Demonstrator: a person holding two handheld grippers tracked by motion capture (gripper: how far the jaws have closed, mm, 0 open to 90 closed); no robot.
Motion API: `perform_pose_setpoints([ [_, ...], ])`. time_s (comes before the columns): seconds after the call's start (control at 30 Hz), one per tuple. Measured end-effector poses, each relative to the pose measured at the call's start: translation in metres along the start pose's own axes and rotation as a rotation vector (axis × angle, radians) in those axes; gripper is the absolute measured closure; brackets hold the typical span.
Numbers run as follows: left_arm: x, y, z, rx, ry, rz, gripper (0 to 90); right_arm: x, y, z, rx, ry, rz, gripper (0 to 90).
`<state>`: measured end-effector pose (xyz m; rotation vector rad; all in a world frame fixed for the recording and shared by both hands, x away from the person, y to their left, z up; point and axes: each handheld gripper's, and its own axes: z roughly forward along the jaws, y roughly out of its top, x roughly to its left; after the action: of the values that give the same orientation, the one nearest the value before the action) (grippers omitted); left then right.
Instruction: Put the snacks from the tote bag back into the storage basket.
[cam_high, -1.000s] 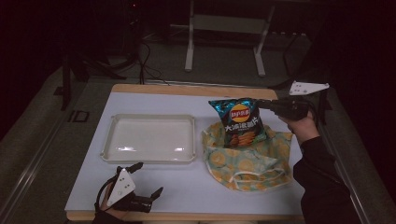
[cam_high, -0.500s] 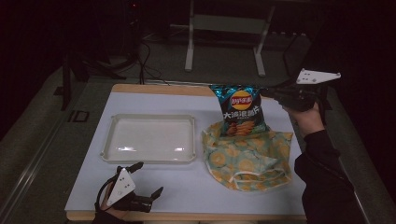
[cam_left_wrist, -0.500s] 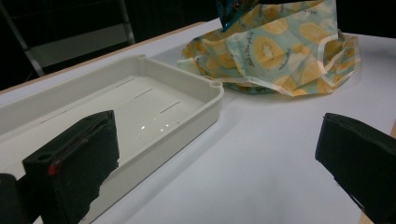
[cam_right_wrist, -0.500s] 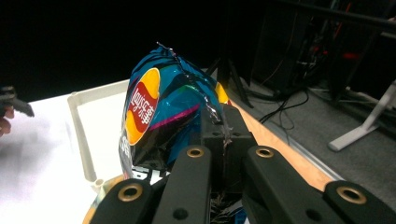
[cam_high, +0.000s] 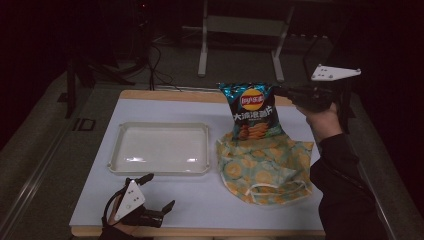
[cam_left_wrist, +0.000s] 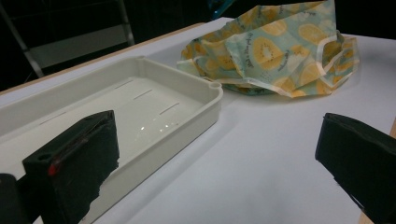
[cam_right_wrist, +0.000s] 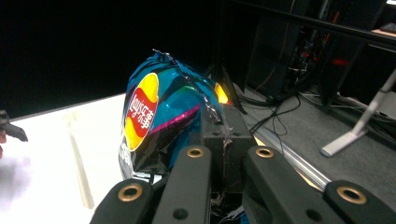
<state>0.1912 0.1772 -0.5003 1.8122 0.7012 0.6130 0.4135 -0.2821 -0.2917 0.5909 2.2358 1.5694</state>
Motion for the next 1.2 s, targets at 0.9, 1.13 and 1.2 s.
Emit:
perform_pose_setpoints([
  [0.9, -0.001, 0.002, 0.0, -0.009, 0.005, 0.014, 0.1, 0.059, 0.029, 0.078, -0.023, 0.051, -0.013, 90.0],
  [1.13, 0.0, 0.001, 0.0, -0.003, 0.017, 0.012, 0.1, 0.075, 0.035, 0.1, -0.017, 0.069, -0.02, 90.0],
  [1.2, 0.0, 0.001, -0.001, -0.006, 0.015, 0.011, 0.1, 0.08, 0.037, 0.108, -0.019, 0.078, -0.021, 90.0],
])
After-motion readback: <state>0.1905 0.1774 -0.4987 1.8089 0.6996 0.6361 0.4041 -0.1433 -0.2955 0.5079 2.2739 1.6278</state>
